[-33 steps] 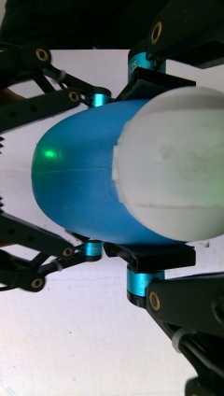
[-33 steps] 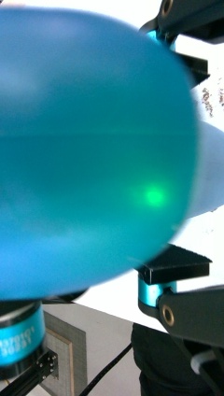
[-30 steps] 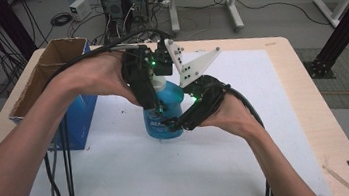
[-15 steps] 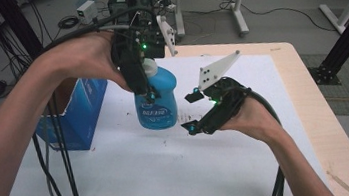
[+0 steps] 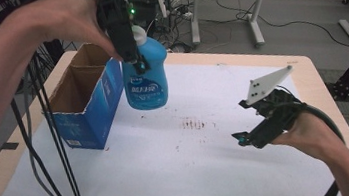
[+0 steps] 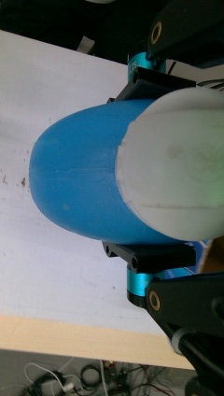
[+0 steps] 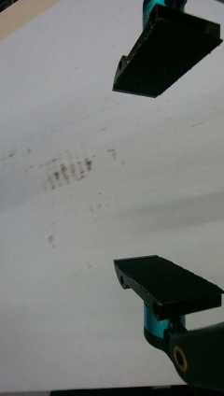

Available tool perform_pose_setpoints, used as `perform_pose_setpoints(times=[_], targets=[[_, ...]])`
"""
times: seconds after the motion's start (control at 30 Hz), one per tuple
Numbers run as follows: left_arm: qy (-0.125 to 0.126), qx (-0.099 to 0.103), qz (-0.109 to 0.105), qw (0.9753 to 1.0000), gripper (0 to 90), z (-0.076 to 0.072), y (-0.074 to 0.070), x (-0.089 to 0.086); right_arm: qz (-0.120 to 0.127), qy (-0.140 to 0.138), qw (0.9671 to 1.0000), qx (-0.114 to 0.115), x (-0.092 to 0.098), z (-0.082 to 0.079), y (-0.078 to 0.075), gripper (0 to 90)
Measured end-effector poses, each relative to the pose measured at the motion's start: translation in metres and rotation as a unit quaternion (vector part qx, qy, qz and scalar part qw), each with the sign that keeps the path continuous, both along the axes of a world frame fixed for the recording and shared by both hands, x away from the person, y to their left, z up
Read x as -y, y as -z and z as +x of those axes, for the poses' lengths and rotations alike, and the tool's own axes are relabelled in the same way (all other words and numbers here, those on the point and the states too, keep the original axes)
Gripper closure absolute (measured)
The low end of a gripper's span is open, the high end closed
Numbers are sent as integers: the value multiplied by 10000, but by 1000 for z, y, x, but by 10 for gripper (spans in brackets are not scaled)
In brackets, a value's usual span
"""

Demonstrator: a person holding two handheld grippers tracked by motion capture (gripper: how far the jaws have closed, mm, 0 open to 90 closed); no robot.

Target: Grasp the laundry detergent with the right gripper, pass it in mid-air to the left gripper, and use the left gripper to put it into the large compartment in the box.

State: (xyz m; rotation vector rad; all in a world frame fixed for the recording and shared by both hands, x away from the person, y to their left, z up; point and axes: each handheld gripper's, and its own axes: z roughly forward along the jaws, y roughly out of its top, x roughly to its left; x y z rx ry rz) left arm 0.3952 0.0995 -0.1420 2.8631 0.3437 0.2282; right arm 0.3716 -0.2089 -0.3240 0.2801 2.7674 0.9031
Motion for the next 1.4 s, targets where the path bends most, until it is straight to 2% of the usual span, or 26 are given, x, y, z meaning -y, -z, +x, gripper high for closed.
perform_pose_setpoints(times=[0.13, 0.33, 0.47, 0.53, 0.63, 0.8, 0.83, 0.93, 1.03, 1.13, 1.2, 1.23, 1.3, 1.4], targets=[[-238, 76, 3, 9997, 382, 2, -16, -14, -136, 139, 9998, 65, 14, -3, -1, 124], [-565, 95, 21, 9984, 382, 10, -31, -37, -75, 281, 9996, 66, 27, -4, -1, 124], [-993, 76, -54, 9950, 382, 17, -40, -55, -88, 358, 9993, 56, 32, -4, 1, 124], [-1311, 71, -78, 9913, 382, 20, -43, -66, -88, 414, 9991, 31, 35, -4, 2, 124], [-1515, 100, -75, 9884, 382, 21, -44, -76, -110, 423, 9990, 30, 36, -3, 4, 124], [-1930, 67, -46, 9812, 382, 23, -44, -95, -143, 433, 9990, 20, 36, -3, 6, 124], [-2072, 59, -7, 9783, 382, 24, -43, -100, -146, 448, 9989, 15, 36, -3, 6, 124], [-2265, 124, 55, 9739, 383, 25, -43, -107, -184, 461, 9988, 11, 37, -3, 8, 124], [-2551, 190, 61, 9667, 383, 25, -44, -117, -212, 484, 9986, 6, 36, -3, 9, 124], [-2729, 157, 46, 9619, 383, 25, -43, -124, -207, 492, 9986, 5, 36, -4, 10, 124], [-2824, 141, 35, 9592, 383, 25, -41, -129, -227, 500, 9985, -2, 36, -4, 11, 124], [-2838, 132, 43, 9588, 383, 25, -40, -131, -231, 506, 9985, -4, 36, -4, 11, 125], [-2929, 101, 37, 9561, 383, 25, -37, -136, -255, 489, 9985, 2, 36, -3, 12, 125], [-3016, 89, 50, 9534, 383, 25, -32, -142, -261, 496, 9984, 0, 36, -4, 14, 124]])
